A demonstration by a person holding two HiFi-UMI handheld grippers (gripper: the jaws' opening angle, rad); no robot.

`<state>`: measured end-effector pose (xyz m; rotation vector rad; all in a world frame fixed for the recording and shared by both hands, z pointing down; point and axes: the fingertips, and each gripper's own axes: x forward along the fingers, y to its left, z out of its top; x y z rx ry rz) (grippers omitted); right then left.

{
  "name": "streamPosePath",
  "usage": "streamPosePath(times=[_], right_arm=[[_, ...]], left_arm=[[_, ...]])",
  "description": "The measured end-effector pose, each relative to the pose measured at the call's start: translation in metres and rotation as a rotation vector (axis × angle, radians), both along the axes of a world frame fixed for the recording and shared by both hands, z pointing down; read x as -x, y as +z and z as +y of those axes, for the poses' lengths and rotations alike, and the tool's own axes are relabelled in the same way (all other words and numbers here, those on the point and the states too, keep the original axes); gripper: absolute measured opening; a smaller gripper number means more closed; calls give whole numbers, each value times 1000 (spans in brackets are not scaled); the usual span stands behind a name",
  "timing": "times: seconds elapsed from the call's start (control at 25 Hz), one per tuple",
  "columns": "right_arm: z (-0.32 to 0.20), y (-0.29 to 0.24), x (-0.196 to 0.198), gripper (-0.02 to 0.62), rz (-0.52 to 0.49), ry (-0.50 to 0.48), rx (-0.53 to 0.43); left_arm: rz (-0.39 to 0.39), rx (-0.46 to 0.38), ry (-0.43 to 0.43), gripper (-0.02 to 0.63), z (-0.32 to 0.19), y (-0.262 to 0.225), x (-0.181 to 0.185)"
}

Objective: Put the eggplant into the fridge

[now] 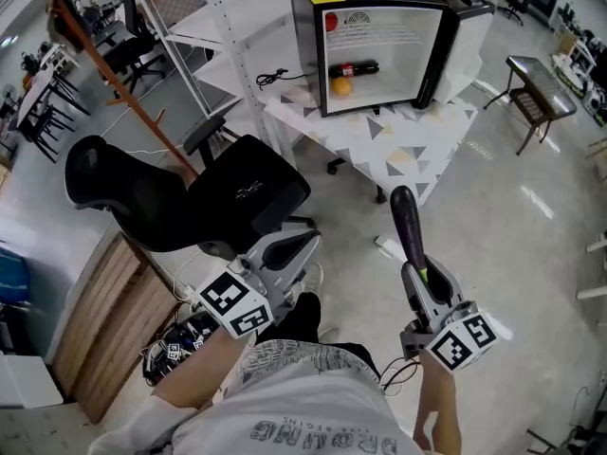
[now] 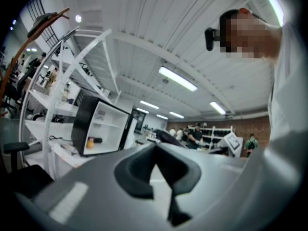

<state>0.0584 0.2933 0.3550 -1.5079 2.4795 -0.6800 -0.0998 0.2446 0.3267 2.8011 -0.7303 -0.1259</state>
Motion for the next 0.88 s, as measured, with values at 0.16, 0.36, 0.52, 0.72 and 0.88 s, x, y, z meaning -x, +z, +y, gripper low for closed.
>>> streamPosePath(times=[0.16,0.36,0.52,0.72,0.88], right_arm=[[-13,3,-4,123,7,2,9],[-38,5,-9,123,10,6,16],[-61,9,-13,123,8,11,24],[-93,15,-14,123,1,17,35],[-119,18,-14,123,2,18,46]], left_arm=[[8,11,-2,7,-15,5,-3],[10,23,4,8,-40,10,-9],[7,29,12,8,-64,13,-14],[6,42,15,7,-96,20,-15],[6,58,17,8,-123,26,-16]])
